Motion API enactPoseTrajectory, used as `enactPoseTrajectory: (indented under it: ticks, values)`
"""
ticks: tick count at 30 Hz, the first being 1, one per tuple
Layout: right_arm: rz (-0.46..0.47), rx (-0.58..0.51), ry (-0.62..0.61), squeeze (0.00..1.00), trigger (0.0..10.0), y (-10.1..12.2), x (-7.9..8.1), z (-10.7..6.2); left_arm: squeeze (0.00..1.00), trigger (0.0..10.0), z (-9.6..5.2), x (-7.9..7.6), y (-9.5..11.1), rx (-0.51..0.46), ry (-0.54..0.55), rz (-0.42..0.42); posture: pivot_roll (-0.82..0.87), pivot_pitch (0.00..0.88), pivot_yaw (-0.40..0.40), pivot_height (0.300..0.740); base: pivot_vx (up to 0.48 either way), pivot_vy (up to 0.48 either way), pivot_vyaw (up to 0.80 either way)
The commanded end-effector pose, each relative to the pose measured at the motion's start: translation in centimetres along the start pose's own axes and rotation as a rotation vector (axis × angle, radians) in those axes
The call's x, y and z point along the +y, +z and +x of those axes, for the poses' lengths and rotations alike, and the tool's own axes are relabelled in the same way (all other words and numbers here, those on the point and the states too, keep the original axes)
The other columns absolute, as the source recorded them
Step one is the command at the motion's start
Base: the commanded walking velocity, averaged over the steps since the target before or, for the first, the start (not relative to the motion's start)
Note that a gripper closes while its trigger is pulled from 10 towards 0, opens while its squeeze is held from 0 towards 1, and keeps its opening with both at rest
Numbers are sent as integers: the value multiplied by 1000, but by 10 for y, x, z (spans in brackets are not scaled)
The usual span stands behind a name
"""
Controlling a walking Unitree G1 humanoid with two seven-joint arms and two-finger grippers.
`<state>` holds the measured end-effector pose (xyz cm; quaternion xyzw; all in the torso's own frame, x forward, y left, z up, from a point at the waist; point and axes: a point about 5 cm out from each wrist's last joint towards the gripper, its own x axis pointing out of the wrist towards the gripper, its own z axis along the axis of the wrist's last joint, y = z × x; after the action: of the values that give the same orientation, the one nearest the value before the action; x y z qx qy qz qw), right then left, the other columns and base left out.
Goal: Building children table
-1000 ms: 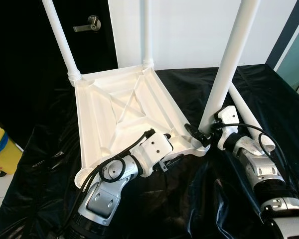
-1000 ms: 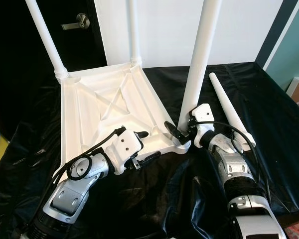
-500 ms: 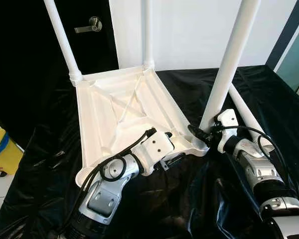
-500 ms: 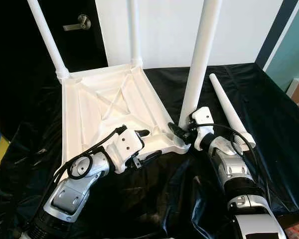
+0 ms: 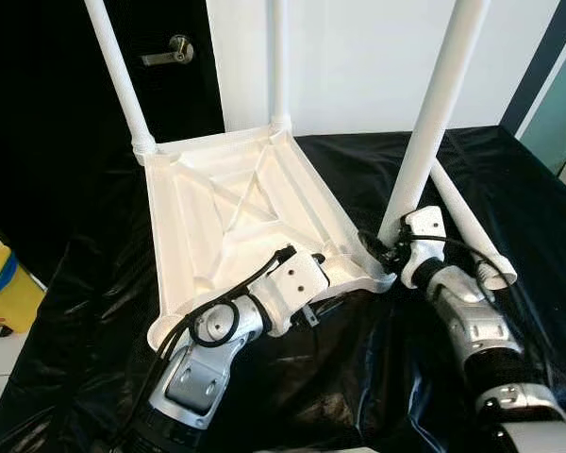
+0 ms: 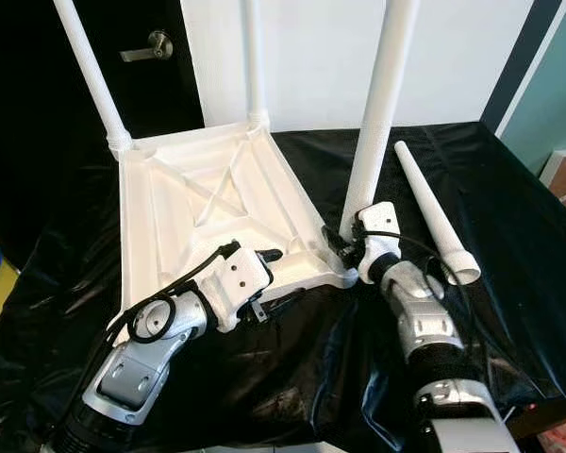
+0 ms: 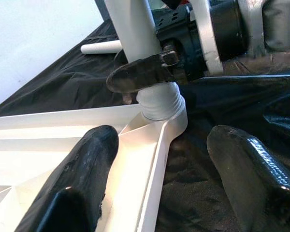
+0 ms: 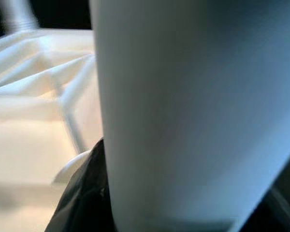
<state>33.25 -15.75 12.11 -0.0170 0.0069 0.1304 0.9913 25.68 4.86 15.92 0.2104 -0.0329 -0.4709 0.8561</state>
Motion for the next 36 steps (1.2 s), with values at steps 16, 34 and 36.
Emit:
enactPoseTrajectory:
  ticks: [16,34,36]
  values:
    - [119,87,-266,0,10000,-18,44,-6,0,10000,-1,2,0,5,72,4,-16,0,-6,740,0,0,0]
    - [78,42,-265,796,10000,-2,43,-5,0,10000,1,4,2,-1,86,1,-28,8,-3,740,0,0,0]
    - [76,42,-261,796,10000,-1,43,-5,0,10000,1,3,2,-2,86,1,-28,8,-3,740,0,0,0]
